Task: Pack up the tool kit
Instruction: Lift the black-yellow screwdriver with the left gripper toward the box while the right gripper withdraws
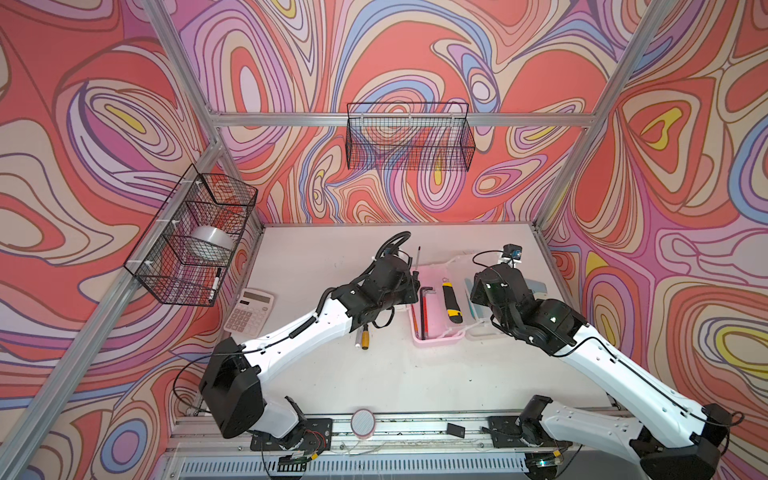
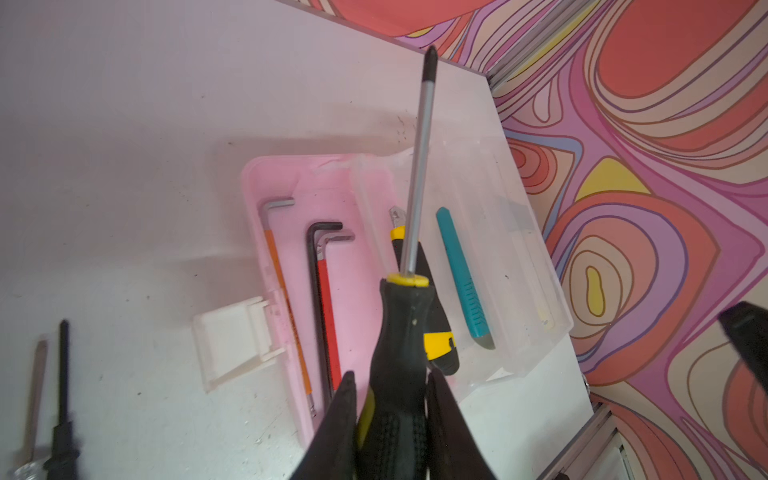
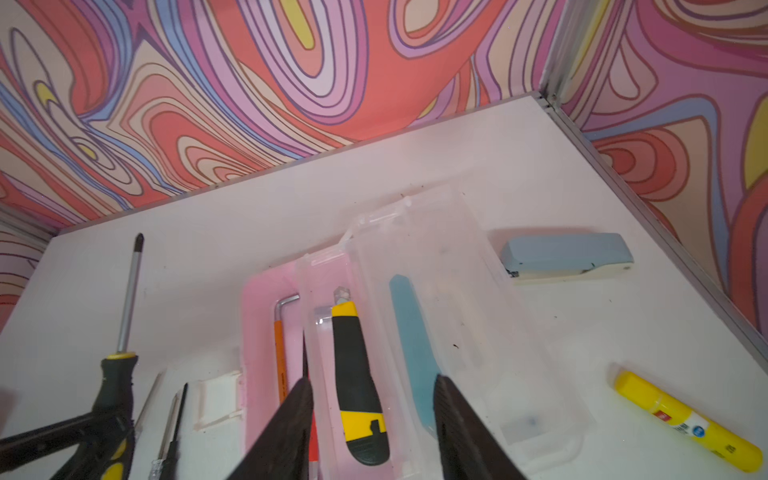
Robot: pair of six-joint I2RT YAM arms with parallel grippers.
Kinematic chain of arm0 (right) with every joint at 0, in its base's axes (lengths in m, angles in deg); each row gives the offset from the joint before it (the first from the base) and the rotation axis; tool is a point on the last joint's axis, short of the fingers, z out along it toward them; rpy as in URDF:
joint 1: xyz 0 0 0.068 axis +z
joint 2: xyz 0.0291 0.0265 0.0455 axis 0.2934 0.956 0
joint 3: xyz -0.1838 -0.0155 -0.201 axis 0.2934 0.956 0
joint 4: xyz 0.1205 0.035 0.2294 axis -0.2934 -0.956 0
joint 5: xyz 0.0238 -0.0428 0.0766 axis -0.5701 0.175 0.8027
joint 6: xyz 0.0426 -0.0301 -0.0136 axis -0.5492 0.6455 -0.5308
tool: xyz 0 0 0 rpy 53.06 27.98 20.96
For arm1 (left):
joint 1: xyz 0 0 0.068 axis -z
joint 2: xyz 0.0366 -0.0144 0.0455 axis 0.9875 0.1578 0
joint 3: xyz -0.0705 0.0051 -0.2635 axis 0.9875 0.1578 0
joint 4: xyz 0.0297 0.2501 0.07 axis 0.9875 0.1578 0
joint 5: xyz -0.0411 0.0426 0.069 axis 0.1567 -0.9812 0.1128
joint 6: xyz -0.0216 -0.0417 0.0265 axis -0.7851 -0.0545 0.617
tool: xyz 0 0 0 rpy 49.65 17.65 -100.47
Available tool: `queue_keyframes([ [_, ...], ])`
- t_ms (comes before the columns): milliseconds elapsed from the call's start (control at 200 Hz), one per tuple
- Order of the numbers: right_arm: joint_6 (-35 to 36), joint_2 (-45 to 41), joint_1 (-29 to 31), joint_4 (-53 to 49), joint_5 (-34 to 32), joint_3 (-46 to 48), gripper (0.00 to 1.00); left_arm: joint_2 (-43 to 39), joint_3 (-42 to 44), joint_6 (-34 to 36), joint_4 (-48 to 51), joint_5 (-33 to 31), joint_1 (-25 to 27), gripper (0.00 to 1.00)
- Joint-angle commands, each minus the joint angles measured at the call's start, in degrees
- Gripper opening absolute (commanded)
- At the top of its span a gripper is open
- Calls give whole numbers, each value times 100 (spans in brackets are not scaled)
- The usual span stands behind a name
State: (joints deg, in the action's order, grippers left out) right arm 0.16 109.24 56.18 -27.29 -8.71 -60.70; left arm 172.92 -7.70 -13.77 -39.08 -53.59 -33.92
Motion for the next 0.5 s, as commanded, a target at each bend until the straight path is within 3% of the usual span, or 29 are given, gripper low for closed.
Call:
queue_keyframes([
  [0, -18, -214, -144, -68, 60, 182, 50, 369, -497, -143, -166, -112, 157, 0],
  [315, -26, -794, -411, 212, 408, 547, 50, 1524, -1699, -767, -428, -633, 828, 0],
  [496, 43, -1112, -430, 74, 284, 556, 51, 2230, -2386, -1001, -384, -825, 1073, 0],
])
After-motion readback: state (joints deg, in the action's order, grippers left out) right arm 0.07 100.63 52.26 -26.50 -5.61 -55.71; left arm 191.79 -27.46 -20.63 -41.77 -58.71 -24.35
